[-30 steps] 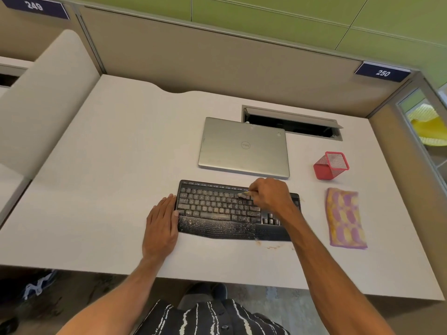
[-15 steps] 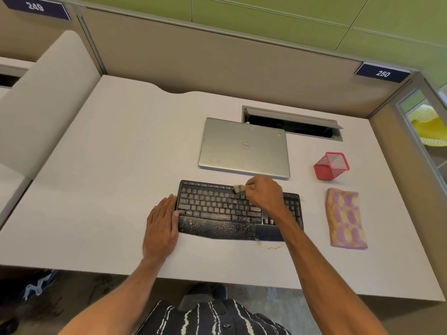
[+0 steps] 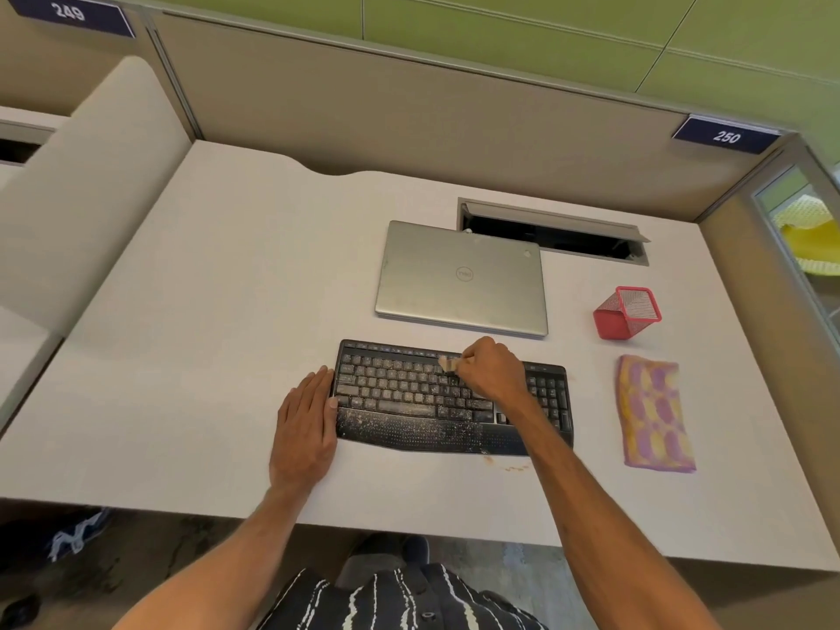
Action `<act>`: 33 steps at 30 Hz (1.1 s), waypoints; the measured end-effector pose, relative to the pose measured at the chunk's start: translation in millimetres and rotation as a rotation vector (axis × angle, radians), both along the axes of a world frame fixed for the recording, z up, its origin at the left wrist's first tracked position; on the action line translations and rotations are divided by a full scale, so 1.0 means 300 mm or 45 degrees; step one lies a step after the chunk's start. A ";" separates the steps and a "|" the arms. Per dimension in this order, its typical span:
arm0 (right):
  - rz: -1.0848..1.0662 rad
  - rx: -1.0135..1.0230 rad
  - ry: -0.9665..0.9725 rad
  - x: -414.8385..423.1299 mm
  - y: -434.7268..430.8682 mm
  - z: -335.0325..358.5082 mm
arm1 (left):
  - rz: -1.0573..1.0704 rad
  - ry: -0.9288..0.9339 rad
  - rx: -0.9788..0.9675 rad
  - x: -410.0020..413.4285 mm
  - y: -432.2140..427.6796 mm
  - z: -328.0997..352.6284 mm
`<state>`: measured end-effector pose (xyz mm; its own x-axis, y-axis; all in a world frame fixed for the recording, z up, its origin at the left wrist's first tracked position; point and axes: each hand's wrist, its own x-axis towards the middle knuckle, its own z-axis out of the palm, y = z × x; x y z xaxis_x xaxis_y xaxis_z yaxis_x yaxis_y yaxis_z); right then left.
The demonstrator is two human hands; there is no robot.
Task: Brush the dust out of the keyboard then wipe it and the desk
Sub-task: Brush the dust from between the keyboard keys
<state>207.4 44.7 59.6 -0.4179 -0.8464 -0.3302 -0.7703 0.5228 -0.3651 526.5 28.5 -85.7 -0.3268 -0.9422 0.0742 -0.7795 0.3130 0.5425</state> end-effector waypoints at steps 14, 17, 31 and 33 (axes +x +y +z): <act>0.020 0.134 0.046 0.019 -0.024 0.020 | -0.003 -0.008 -0.009 -0.001 -0.002 -0.005; -0.016 0.045 0.031 0.010 -0.034 0.038 | -0.009 -0.014 -0.003 0.000 -0.003 -0.001; 0.078 0.162 0.053 0.001 -0.045 0.018 | -0.009 0.009 -0.002 0.002 -0.002 -0.003; 0.119 0.186 0.108 -0.007 -0.049 0.036 | -0.005 0.016 0.002 0.002 -0.001 -0.003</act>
<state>205.3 30.0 70.4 -0.3717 -0.8284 -0.4192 -0.8427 0.4905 -0.2221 527.2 28.2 -86.6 -0.3298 -0.9409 0.0771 -0.7711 0.3156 0.5530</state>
